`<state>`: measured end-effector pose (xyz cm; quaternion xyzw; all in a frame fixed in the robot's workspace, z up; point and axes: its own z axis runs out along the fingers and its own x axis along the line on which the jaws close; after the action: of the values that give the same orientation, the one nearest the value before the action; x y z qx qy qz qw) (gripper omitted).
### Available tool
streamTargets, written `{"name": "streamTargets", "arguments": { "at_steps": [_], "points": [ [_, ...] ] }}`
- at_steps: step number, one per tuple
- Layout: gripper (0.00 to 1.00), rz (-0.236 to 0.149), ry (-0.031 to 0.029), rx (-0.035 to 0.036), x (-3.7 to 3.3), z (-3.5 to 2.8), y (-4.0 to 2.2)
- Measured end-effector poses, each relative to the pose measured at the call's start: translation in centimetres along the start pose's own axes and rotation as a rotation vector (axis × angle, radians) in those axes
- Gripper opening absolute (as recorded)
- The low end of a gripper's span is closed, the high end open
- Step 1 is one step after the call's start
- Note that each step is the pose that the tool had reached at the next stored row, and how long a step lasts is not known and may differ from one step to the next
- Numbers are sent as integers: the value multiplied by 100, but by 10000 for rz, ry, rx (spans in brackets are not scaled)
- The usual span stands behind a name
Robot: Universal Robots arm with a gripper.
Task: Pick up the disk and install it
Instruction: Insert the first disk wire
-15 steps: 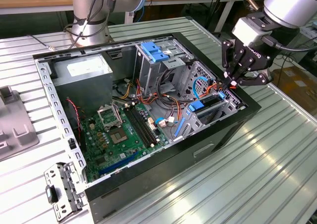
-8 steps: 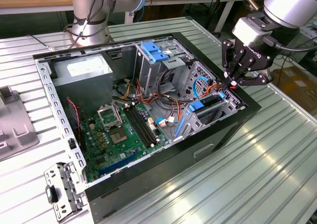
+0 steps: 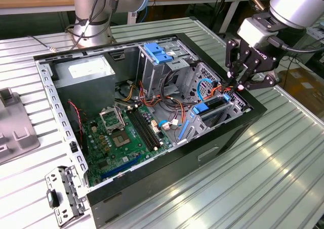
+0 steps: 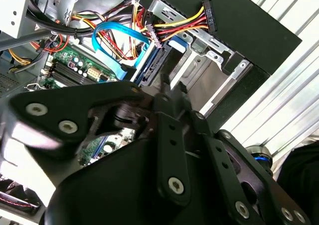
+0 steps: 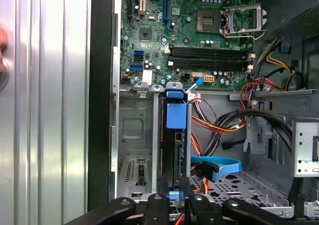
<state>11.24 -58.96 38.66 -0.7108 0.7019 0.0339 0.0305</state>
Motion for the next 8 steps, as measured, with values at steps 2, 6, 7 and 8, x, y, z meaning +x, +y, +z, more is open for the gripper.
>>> {"name": "streamTargets", "arguments": {
  "at_steps": [2, 6, 7, 8],
  "points": [
    [30, 0, 0, 0, 0, 0, 0],
    [30, -1, 0, 0, 0, 1, -4],
    [30, -11, 0, 0, 1, 5, -11],
    [30, -18, 0, -2, 1, 7, -15]
  ]
}}
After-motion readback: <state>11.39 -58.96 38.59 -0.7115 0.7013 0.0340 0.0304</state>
